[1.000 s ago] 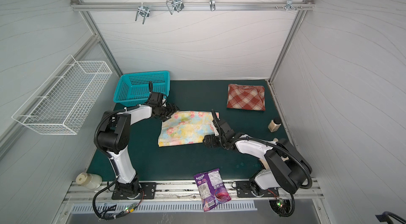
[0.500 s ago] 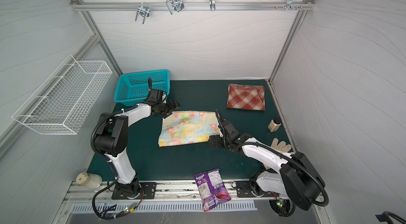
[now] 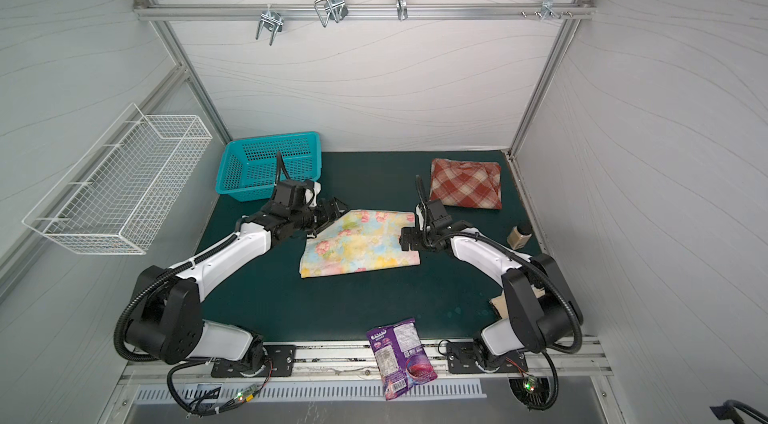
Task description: Fold and stack the skirts
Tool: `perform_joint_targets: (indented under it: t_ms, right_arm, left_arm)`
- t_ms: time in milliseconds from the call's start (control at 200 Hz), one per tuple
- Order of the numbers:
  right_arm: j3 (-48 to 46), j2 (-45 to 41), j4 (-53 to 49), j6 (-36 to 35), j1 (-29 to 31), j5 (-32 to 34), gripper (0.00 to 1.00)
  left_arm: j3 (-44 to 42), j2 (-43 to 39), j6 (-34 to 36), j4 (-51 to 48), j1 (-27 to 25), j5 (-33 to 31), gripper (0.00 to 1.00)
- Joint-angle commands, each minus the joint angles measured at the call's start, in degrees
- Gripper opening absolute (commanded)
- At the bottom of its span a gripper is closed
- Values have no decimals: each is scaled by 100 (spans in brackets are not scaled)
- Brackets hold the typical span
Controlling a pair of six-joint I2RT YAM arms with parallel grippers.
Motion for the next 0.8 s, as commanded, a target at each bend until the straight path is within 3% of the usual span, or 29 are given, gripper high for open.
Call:
perform_joint_targets:
  t_ms: [0,530,795]
  right_arm:
    - [290,378,-44,-150,-50,-291,94]
    - [310,1182,409,-13,-198,-546,88]
    - [364,1493,581,90,-214,-794,75]
  left_arm:
    - [-327,-93,-113,276,7,23,85]
    - [-1242,578,-84,804,15,-354,85]
    - [-1284,506,79,610,14,-513,84]
